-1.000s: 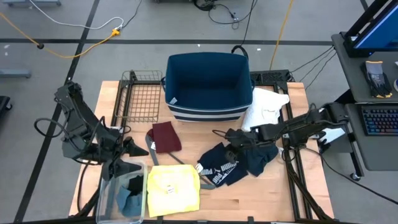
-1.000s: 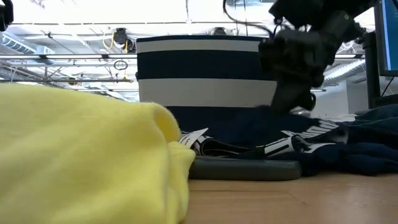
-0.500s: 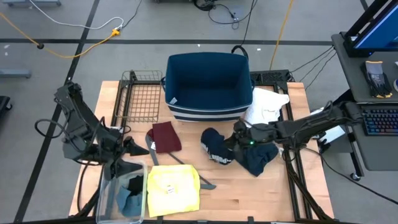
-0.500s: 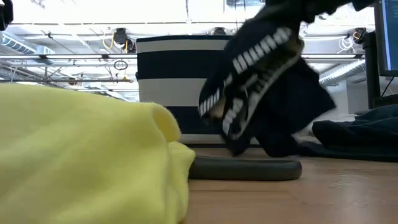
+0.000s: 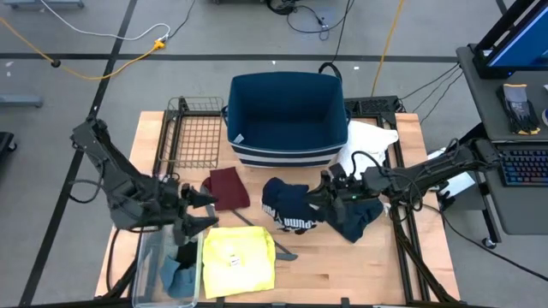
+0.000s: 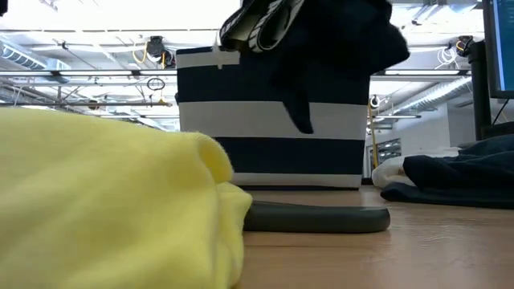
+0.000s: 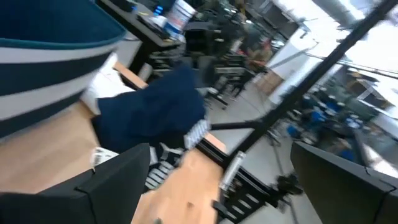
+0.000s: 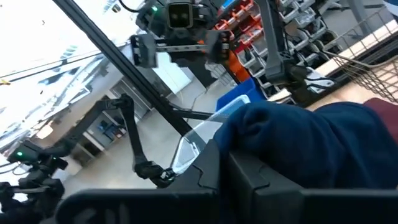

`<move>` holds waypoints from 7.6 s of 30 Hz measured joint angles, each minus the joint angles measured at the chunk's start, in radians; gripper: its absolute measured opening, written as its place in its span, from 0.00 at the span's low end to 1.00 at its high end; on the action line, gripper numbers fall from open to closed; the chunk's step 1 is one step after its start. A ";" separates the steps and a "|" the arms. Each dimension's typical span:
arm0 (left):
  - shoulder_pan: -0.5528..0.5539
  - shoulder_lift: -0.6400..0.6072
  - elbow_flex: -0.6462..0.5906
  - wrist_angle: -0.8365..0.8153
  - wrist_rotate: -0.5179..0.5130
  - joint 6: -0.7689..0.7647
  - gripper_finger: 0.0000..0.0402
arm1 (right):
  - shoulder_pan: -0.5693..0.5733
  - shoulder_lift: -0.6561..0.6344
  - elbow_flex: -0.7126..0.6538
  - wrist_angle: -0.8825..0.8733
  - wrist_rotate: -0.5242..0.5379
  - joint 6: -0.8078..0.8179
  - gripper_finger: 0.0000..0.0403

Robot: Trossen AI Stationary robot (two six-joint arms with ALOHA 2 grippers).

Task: Pick & Place Cloths
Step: Put the dark blue shorts into the wire basket, then put the blue shorts into the wire basket

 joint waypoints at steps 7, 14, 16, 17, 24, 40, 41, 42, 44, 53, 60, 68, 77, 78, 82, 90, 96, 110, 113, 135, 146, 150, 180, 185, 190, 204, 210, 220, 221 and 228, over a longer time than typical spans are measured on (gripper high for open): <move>0.164 0.064 0.000 0.057 0.121 0.011 0.98 | 0.000 0.016 0.000 0.061 -0.022 0.000 0.00; 0.325 0.143 0.000 0.223 0.396 0.068 0.98 | 0.006 0.054 0.001 0.144 -0.031 0.007 0.00; 0.361 0.168 0.000 0.290 0.447 0.092 0.98 | 0.008 0.065 0.006 0.156 -0.048 0.007 0.00; 0.376 0.181 0.000 0.322 0.472 0.104 0.98 | 0.010 0.071 0.014 0.155 -0.049 0.007 0.00; 0.456 0.247 0.000 0.423 0.578 0.138 0.98 | 0.019 0.118 0.087 0.148 -0.079 -0.029 0.00; 0.517 0.312 0.000 0.415 0.640 0.322 0.98 | 0.016 0.248 0.203 0.143 -0.156 -0.027 0.00; 0.513 0.318 0.000 0.415 0.644 0.337 0.98 | 0.016 0.248 0.208 0.139 -0.156 -0.027 0.00; 0.510 0.326 0.000 0.418 0.647 0.350 0.98 | 0.016 0.248 0.213 0.133 -0.156 -0.030 0.00; 0.502 0.338 0.000 0.423 0.648 0.369 0.98 | 0.010 0.247 0.220 0.116 -0.156 -0.038 0.00; 0.495 0.398 0.000 0.477 0.706 0.392 0.98 | -0.021 0.247 0.220 0.091 -0.157 -0.030 0.00; 0.498 0.405 0.000 0.529 0.809 0.389 0.98 | -0.042 0.247 0.220 0.080 -0.156 -0.030 0.00; 0.530 0.425 0.000 0.578 0.923 0.330 0.98 | -0.065 0.247 0.220 0.074 -0.151 -0.033 0.00; 0.583 0.488 0.000 0.572 0.988 0.189 0.93 | -0.070 0.247 0.220 0.076 -0.150 -0.034 0.00; 0.587 0.491 0.000 0.569 1.001 0.184 0.89 | -0.070 0.247 0.220 0.076 -0.149 -0.034 0.00; 0.603 0.503 0.000 0.568 1.038 0.154 0.66 | -0.070 0.247 0.220 0.077 -0.148 -0.034 0.00; 0.628 0.498 0.000 0.536 1.125 0.093 0.05 | -0.070 0.247 0.220 0.078 -0.153 -0.056 0.04; 0.619 0.460 0.000 0.491 1.208 -0.015 0.03 | -0.063 0.237 0.220 0.071 -0.251 -0.029 0.15; 0.577 0.138 0.085 -0.102 0.877 -0.007 0.03 | 0.013 0.219 0.219 -0.003 -0.443 -0.125 0.27; 0.578 0.104 0.154 -0.261 0.765 0.040 0.03 | 0.022 0.219 0.219 -0.042 -0.434 -0.158 0.24; 0.937 0.023 0.367 -0.865 0.295 0.173 0.03 | -0.014 0.206 0.219 -0.242 -0.301 -0.543 0.00; 1.382 0.062 0.363 -0.900 0.369 0.364 0.03 | -0.095 0.190 0.219 -0.252 -0.252 -0.699 0.00; 1.539 0.113 0.363 -0.899 0.490 0.419 0.03 | -0.120 0.189 0.219 -0.257 -0.251 -0.707 0.00; 1.804 0.231 0.012 -0.703 0.811 0.366 0.05 | -0.143 0.189 0.219 -0.262 -0.229 -0.707 0.00; 1.804 0.231 0.011 -0.702 0.814 0.367 0.12 | -0.143 0.189 0.219 -0.262 -0.229 -0.707 0.00; 1.804 0.231 0.011 -0.702 0.814 0.363 0.14 | -0.143 0.189 0.219 -0.262 -0.229 -0.707 0.00; 1.804 0.230 0.011 -0.708 0.824 0.394 0.49 | -0.142 0.189 0.219 -0.262 -0.230 -0.703 0.00; 1.804 0.169 0.012 -0.704 0.825 0.446 0.65 | -0.142 0.189 0.219 -0.262 -0.230 -0.682 0.00; 1.674 -0.078 0.050 -0.687 0.932 0.472 0.64 | -0.142 0.187 0.219 -0.335 -0.227 -0.681 0.00; 1.641 -0.099 0.051 -0.676 0.941 0.472 0.62 | -0.141 0.183 0.219 -0.354 -0.226 -0.681 0.00; 1.360 -0.187 0.051 -0.626 0.921 0.470 0.40 | -0.140 0.120 0.219 -0.470 -0.226 -0.690 0.00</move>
